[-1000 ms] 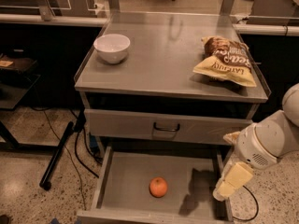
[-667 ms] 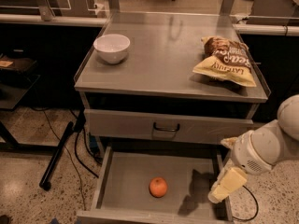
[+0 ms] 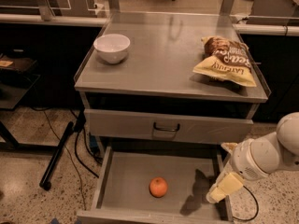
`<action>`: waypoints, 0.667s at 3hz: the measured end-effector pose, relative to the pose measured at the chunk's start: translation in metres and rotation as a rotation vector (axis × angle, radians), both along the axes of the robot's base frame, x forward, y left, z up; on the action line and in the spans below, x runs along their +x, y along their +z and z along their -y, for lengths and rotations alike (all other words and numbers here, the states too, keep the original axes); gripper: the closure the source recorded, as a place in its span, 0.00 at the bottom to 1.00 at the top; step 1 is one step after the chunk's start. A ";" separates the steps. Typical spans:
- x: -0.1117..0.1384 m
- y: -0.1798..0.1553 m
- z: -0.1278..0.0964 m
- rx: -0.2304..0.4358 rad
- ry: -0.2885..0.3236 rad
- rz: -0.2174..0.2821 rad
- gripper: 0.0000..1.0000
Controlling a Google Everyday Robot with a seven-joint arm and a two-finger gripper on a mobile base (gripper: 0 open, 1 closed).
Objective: Pick orange from middle drawer and place on counter
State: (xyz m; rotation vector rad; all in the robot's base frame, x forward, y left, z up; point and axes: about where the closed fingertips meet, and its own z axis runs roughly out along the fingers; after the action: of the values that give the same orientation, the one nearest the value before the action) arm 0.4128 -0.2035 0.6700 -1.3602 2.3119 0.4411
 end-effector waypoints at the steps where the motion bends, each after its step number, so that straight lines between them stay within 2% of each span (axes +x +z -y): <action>1: -0.003 -0.014 -0.005 0.035 -0.010 -0.018 0.00; 2: -0.011 -0.055 -0.020 0.115 -0.005 -0.046 0.00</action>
Offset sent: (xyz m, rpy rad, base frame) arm -0.0199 0.0371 -0.1094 0.2187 0.0807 -0.0024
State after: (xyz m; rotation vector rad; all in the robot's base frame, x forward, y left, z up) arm 0.4017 -0.1834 0.6145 -1.3021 2.2880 0.5999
